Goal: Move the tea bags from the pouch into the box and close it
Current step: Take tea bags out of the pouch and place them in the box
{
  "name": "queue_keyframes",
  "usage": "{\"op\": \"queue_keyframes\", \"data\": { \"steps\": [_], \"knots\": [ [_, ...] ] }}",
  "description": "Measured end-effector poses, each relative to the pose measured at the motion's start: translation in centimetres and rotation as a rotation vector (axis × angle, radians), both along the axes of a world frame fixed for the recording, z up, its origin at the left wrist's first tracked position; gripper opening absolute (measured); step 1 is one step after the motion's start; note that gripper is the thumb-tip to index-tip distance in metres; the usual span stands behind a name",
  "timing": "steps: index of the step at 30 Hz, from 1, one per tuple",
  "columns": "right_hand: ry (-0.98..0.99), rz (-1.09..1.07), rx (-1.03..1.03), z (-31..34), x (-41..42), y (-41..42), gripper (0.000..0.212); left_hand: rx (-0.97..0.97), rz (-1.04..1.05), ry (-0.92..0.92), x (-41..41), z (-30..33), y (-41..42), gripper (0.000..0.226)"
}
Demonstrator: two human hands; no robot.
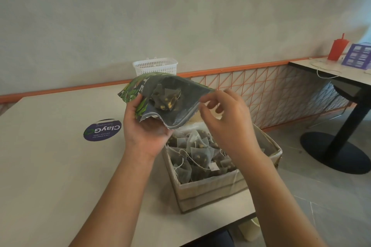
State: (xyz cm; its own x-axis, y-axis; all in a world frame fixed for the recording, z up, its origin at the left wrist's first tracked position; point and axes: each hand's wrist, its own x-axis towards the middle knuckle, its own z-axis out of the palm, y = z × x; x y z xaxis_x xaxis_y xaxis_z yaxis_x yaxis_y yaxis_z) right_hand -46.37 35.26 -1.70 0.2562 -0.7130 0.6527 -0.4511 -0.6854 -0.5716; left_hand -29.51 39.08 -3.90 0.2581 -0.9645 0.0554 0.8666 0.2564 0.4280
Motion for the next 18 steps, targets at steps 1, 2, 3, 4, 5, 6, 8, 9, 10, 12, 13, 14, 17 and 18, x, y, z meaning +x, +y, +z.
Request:
{"op": "queue_keyframes", "data": {
  "steps": [1, 2, 3, 4, 5, 6, 8, 9, 10, 12, 13, 14, 17, 18],
  "knots": [
    [-0.003, 0.038, -0.018, 0.4, 0.5, 0.5, 0.011, 0.006, 0.004, 0.001, -0.1, 0.0, 0.0, 0.03],
    [0.005, 0.069, -0.039, 0.7, 0.9, 0.8, 0.012, 0.015, 0.009, 0.002, -0.1, 0.0, 0.0, 0.029],
    [0.022, 0.093, -0.057, 0.9, 1.5, 1.0, 0.013, 0.027, 0.017, 0.002, -0.2, 0.1, 0.0, 0.029],
    [0.056, 0.113, -0.069, 1.0, 2.0, 1.0, 0.015, 0.041, 0.023, 0.009, -0.3, 0.2, 0.1, 0.029],
    [0.109, 0.131, -0.074, 1.2, 2.7, 0.8, 0.019, 0.054, 0.024, 0.023, -0.3, 0.2, 0.1, 0.029],
    [0.18, 0.147, -0.076, 1.4, 3.4, 0.6, 0.024, 0.061, 0.021, 0.038, -0.5, 0.2, 0.2, 0.029],
    [0.332, 0.165, -0.083, 1.7, 4.9, -0.1, 0.034, 0.061, 0.03, 0.043, -0.8, 0.3, 0.3, 0.029],
    [0.395, 0.162, -0.08, 1.8, 5.5, -0.5, 0.039, 0.057, 0.04, 0.032, -1.0, 0.4, 0.4, 0.03],
    [0.448, 0.147, -0.076, 1.9, 6.0, -0.8, 0.043, 0.058, 0.046, 0.015, -1.2, 0.6, 0.4, 0.029],
    [0.54, 0.109, -0.071, 2.1, 6.6, -1.5, 0.047, 0.068, 0.047, -0.025, -1.2, 0.8, 0.6, 0.026],
    [0.573, 0.099, -0.065, 2.2, 6.7, -1.6, 0.047, 0.075, 0.042, -0.035, -1.0, 0.8, 0.6, 0.025],
    [0.595, 0.095, -0.057, 2.3, 6.7, -1.6, 0.046, 0.082, 0.037, -0.036, -0.9, 0.8, 0.6, 0.027],
    [0.633, 0.076, -0.063, 2.5, 6.5, -1.4, 0.045, 0.075, 0.027, -0.048, -0.5, 1.0, 0.6, 0.034],
    [0.642, 0.068, -0.073, 2.5, 6.4, -1.3, 0.042, 0.066, 0.023, -0.057, -0.5, 1.0, 0.6, 0.034]
  ]
}}
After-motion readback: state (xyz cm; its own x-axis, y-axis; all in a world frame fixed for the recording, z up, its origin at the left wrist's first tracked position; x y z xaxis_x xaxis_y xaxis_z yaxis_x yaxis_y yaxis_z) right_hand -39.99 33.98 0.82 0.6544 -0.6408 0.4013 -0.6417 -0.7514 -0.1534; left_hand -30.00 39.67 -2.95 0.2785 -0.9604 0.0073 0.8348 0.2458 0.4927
